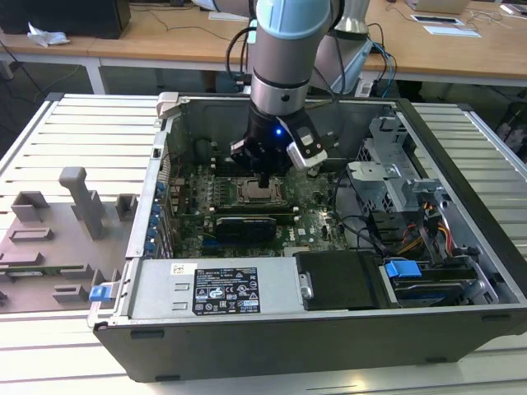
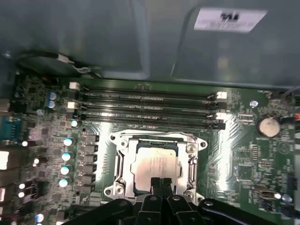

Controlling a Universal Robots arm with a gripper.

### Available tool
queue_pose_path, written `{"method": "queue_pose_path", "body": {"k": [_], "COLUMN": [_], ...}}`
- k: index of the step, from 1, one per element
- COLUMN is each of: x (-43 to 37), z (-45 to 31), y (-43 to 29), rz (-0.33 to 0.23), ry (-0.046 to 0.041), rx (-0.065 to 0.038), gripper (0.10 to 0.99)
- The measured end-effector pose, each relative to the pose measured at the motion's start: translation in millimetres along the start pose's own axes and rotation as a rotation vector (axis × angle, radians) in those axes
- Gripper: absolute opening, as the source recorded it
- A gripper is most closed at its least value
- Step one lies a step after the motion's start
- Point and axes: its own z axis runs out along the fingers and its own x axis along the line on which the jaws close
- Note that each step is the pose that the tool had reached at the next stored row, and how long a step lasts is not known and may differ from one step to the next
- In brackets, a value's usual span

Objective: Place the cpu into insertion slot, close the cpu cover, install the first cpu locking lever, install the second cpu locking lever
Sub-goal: 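Install the second cpu locking lever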

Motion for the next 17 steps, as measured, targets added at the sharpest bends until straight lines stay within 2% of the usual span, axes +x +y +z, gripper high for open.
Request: {"method": "queue_pose_path", "body": {"k": [3, 8, 10, 12, 17], "x": [0.2, 0.4, 0.5, 0.5, 0.5], "z": [-8.7, -14.6, -19.6, -22.1, -22.8], "y": [1.1, 1.8, 2.4, 2.7, 2.8], "rz": [0.0, 0.0, 0.0, 0.0, 0.0], "ry": [-0.0001, -0.0001, -0.0001, 0.0, -0.0001], "rx": [0.0, 0.0, 0.0, 0.0, 0.0], "gripper": [0.106, 0.106, 0.106, 0.106, 0.106]}}
